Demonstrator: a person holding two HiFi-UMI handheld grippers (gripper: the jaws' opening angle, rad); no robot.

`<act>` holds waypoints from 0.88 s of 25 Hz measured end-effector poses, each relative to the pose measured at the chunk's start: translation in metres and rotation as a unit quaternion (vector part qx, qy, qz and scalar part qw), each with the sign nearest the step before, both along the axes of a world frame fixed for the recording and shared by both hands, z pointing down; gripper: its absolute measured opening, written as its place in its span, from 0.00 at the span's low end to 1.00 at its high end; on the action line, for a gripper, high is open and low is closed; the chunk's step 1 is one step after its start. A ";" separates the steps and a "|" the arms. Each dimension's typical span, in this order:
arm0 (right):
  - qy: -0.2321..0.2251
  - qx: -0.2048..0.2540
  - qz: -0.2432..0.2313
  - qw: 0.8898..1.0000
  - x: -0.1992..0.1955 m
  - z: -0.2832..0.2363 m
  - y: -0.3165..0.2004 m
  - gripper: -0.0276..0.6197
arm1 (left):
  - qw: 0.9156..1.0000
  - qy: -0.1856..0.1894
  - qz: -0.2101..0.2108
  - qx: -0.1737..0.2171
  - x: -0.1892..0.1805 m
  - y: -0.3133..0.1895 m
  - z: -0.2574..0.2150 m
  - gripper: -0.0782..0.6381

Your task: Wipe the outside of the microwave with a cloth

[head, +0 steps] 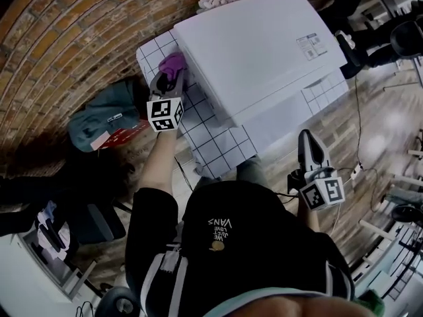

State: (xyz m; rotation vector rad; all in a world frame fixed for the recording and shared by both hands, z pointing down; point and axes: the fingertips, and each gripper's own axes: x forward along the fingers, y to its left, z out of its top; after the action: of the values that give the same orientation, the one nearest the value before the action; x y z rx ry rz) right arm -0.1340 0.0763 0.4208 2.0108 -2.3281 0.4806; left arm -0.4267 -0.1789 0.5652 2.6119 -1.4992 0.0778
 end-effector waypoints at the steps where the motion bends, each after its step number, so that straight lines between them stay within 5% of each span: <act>1: -0.001 0.004 0.000 1.000 -0.001 -0.001 0.001 0.05 | 1.000 0.001 0.005 0.003 0.000 0.007 -0.003 0.31; 15: -0.016 0.059 0.016 0.998 0.020 -0.021 0.021 0.05 | 0.995 -0.004 0.091 0.027 0.024 0.156 -0.054 0.31; 22: -0.020 0.078 0.008 0.997 0.085 -0.031 0.038 0.05 | 0.998 0.007 0.062 0.031 0.061 0.220 -0.083 0.31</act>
State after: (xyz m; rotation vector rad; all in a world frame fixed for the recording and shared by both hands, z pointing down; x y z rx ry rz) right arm -0.0494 0.1144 0.3901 2.1056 -2.4454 0.3529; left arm -0.3659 0.0409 0.4827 2.7465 -1.3556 0.0258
